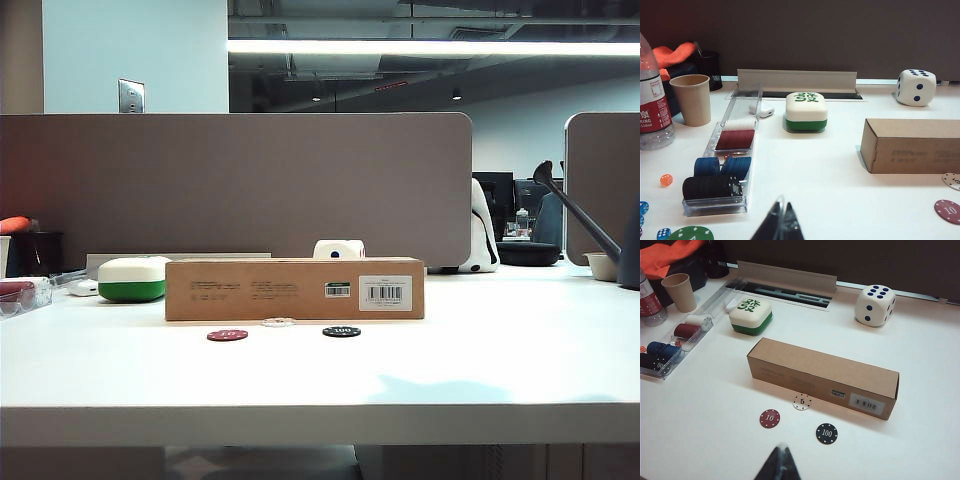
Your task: Push the chip with the lowest value in the row forward next to the rectangular box.
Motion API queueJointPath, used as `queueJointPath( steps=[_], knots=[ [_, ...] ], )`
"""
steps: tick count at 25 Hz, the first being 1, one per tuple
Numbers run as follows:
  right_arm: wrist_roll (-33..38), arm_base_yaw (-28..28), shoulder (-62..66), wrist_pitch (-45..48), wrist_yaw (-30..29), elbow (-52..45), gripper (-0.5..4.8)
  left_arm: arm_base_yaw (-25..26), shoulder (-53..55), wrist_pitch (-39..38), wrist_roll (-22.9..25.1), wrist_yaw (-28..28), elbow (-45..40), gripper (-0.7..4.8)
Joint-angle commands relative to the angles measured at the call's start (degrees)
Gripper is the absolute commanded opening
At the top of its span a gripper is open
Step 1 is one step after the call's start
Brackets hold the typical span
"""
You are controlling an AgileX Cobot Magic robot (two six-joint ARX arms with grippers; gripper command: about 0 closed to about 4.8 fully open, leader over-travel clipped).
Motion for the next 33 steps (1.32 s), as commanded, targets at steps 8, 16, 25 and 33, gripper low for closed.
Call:
queueJointPath(
  steps=[8, 16, 25, 33],
  knots=[
    [-0.1, 0.1, -0.2, 0.5, 0.0, 0.2, -0.09, -0.1, 0.0, 0.7, -0.2, 0.2, 0.2, -0.05],
    [-0.1, 0.1, -0.2, 0.5, 0.0, 0.2, -0.09, -0.1, 0.0, 0.7, -0.2, 0.2, 0.2, -0.05],
    [-5.5, -0.2, -0.2, -0.8, 2.0, 0.2, -0.09, -0.1, 0.0, 0.7, -0.2, 0.2, 0.2, -0.05],
    [-8.8, -11.9, -0.7, 1.3, 10.8, 0.0, -0.09, -0.1, 0.0, 0.7, -0.2, 0.2, 0.2, -0.05]
  ],
)
